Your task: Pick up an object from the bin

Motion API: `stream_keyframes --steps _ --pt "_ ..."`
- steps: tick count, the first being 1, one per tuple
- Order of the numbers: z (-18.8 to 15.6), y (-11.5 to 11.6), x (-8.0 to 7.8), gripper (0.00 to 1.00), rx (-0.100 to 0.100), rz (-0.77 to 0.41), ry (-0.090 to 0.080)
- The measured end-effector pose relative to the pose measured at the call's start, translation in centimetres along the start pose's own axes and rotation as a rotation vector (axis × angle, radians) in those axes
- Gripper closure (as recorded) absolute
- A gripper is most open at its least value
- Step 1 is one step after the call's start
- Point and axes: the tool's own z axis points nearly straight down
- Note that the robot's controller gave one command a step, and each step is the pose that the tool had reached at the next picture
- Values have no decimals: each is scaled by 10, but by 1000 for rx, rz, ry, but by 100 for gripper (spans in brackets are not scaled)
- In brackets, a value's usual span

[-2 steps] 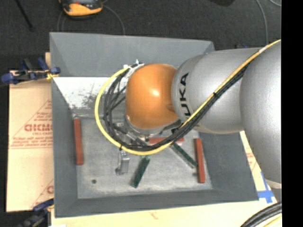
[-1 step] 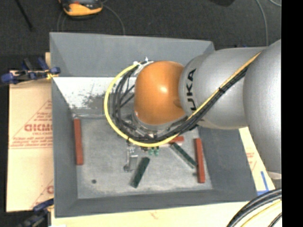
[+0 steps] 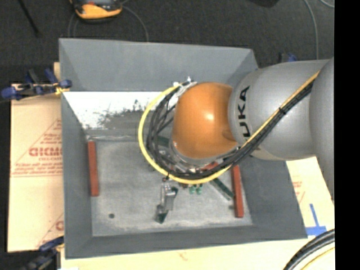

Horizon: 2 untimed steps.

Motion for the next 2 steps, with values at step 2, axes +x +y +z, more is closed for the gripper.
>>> stream_keyframes --steps 2 --pt "76 -43 14 0 1 -224 13"
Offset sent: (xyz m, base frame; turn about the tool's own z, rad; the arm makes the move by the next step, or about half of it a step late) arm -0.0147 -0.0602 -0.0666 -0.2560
